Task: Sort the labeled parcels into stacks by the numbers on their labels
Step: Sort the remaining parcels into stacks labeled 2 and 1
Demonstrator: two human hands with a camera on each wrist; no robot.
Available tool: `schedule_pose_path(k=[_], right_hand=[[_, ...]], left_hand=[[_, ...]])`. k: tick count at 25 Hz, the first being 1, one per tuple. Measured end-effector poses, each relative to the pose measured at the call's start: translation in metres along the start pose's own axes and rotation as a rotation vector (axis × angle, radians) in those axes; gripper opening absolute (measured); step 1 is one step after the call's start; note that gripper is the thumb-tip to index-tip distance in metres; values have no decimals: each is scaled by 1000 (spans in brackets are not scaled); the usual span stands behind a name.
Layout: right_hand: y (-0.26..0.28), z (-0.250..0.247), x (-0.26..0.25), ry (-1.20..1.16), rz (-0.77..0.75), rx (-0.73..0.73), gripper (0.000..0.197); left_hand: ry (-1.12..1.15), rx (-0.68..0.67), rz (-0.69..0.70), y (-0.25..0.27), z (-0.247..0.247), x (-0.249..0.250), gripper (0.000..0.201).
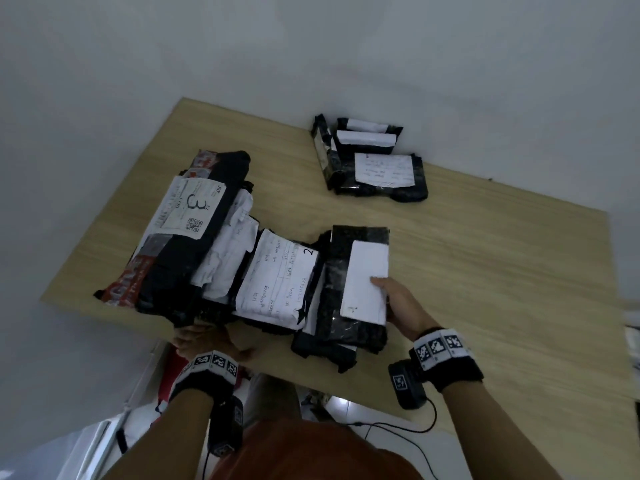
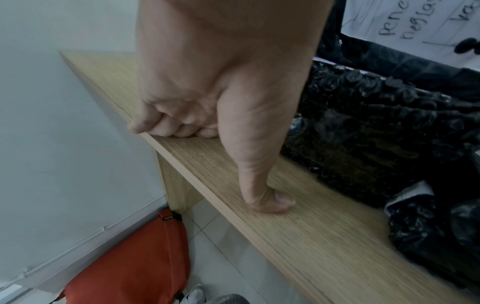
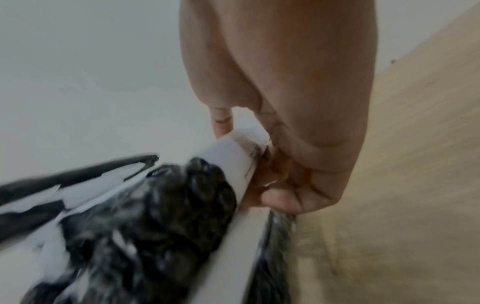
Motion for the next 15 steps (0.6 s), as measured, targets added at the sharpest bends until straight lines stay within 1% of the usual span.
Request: schedule_pose_path(k=[3,6,8,10,11,12,13,14,15], right_hand=[[2,15,16,179,-38,-19,34],[7,26,13,288,-66,-31,35],[13,27,-3,305,-102,36,38],[22,24,-26,394,-229,168,43],[25,24,-35,477,-307,221,51],[27,29,-43,554,-377,237,59],[27,38,-47,614,-422,201,66],[25,49,-47,645,-441,130,67],[20,60,-42,659,-443,85,63]], left_hand=[[30,-24,-83,-6,6,-11,158],[56,-23,-56,-11,16,-27,157],[82,-4,-40,-11,22,-32,159],[141,30,-17,-10,25,-30,163],[168,45,-1,-11,27,-27,162],[182,63,10,-13,29,-26,161],[190,70,29,-16,31,-25,160],[183,70,48,-18,30,-26,159],[177,64,54,-22,32,-29,160]])
Point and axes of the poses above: each hand's wrist, its own y-axis away from the middle knuckle, its own z-axis out of the palm, x = y × z, the point moved 1 cm from there along -y, towards the middle knuckle, and after that the axes turned 8 degrees about x, right-handed, at the moved point
